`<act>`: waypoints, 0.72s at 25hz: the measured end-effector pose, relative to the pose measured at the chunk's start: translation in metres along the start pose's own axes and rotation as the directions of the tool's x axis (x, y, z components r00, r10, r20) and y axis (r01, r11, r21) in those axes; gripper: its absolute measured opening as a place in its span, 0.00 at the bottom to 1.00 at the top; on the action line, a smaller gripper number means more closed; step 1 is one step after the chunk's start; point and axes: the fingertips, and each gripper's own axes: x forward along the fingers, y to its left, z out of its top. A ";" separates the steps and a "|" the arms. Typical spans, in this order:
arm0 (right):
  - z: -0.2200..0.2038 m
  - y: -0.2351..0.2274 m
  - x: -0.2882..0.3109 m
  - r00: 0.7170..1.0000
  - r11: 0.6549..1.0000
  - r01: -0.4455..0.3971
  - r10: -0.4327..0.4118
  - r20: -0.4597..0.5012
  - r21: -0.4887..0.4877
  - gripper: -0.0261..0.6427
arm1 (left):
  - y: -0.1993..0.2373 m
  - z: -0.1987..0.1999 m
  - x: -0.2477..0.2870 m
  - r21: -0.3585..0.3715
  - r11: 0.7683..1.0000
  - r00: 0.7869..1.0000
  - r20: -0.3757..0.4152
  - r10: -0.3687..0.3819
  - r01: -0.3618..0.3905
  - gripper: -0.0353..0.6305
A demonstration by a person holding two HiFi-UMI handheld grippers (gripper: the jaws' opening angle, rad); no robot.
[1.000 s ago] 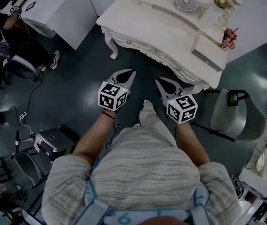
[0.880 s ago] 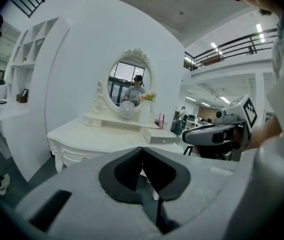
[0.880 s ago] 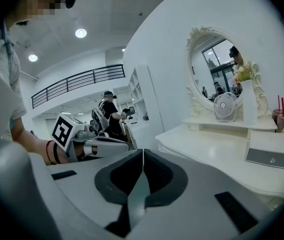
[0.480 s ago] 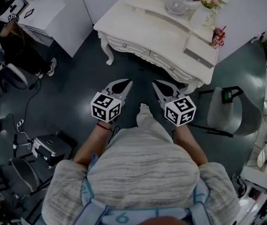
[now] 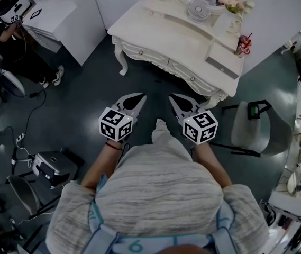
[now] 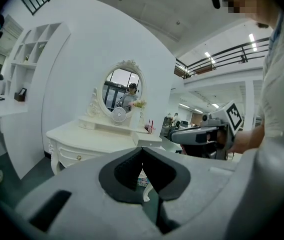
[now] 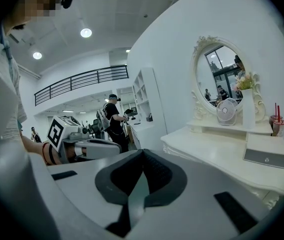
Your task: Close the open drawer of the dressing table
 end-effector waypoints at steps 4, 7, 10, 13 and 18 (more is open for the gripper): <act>-0.001 0.003 -0.002 1.000 1.000 0.001 -0.001 0.004 0.005 0.05 | -0.004 -0.001 -0.004 -0.014 1.000 1.000 0.015 -0.021 0.021 0.07; -0.003 0.001 -0.008 1.000 1.000 0.012 -0.012 0.000 0.012 0.05 | -0.010 -0.003 -0.005 -0.027 0.998 0.999 0.026 -0.048 0.049 0.08; -0.003 -0.001 -0.012 0.999 0.999 0.033 -0.033 0.002 0.028 0.05 | -0.015 -0.002 -0.005 -0.019 0.997 0.997 0.029 -0.068 0.068 0.08; -0.005 0.001 -0.014 0.999 0.999 0.039 -0.039 -0.002 0.029 0.05 | -0.018 0.000 -0.006 -0.002 0.997 0.996 0.030 -0.079 0.079 0.08; -0.006 0.000 -0.013 0.999 0.999 0.036 -0.035 -0.011 0.023 0.05 | -0.021 0.000 -0.004 0.005 0.995 0.995 0.015 -0.102 0.102 0.08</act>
